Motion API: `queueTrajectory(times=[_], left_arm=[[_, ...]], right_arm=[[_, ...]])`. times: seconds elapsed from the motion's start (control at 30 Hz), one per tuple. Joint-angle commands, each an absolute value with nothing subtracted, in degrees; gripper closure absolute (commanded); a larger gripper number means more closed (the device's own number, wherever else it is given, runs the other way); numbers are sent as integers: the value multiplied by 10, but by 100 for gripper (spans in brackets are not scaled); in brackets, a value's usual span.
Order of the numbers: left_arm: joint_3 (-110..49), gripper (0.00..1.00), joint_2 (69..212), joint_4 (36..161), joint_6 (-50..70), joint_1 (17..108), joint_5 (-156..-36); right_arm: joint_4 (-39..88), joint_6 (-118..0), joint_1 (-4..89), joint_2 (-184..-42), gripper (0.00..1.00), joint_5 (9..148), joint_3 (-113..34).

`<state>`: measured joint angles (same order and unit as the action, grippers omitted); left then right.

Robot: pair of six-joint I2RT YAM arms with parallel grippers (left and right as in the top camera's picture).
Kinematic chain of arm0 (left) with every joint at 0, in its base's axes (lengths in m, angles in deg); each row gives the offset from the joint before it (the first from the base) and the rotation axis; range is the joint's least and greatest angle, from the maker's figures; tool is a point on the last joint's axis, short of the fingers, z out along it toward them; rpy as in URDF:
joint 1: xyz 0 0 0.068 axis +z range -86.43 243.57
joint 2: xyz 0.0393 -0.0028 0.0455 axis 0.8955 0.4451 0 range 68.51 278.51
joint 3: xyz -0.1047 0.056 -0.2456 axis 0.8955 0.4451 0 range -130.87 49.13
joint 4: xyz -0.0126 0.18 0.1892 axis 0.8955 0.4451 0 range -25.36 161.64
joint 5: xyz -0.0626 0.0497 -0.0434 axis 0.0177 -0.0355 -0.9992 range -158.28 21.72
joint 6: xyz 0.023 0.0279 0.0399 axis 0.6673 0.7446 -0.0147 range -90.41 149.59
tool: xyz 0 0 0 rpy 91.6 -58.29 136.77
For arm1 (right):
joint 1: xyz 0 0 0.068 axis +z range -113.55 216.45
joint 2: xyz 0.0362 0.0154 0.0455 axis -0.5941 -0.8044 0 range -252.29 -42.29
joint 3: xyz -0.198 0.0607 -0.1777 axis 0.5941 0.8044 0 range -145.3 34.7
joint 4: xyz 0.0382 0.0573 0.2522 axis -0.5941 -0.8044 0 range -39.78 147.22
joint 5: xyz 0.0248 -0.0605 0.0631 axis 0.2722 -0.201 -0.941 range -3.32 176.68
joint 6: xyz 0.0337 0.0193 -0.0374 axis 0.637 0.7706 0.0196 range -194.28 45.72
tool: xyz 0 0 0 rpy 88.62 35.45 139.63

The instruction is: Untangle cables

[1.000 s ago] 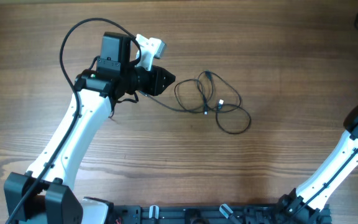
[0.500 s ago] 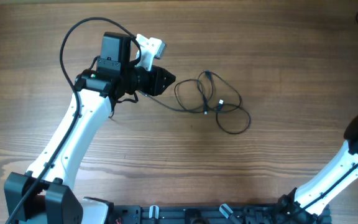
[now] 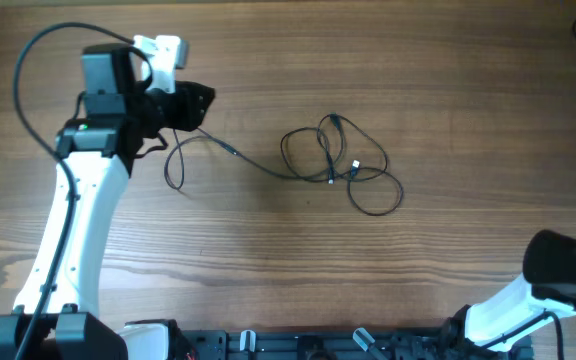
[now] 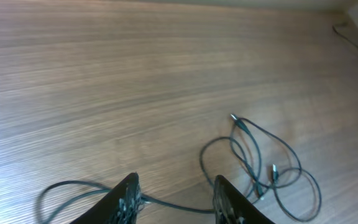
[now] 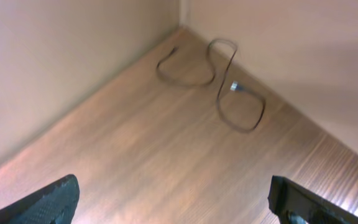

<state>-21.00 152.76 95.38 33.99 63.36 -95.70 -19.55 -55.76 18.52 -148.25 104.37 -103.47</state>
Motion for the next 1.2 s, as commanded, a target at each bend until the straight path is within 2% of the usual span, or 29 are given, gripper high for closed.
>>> queueTrajectory(times=[0.0, 0.2, 0.4, 0.73, 1.17], left_arm=[[-215, 61, 1512, 962, 332, 676, -954], [-215, 63, 1503, 985, 329, 700, -954], [-215, 60, 1478, 985, 329, 702, -941], [-215, 60, 1475, 994, 303, 702, -833], [-215, 58, 1475, 1001, 304, 702, -828]], right_arm=[[-234, -546, 233, -1471, 0, 1048, -1039], [-278, -562, 323, -1456, 0, 1044, -1039], [-320, -621, 402, -1456, 0, 889, -1008], [-316, -617, 475, -1457, 0, 885, -899], [-118, -578, 521, -1457, 0, 905, -613]])
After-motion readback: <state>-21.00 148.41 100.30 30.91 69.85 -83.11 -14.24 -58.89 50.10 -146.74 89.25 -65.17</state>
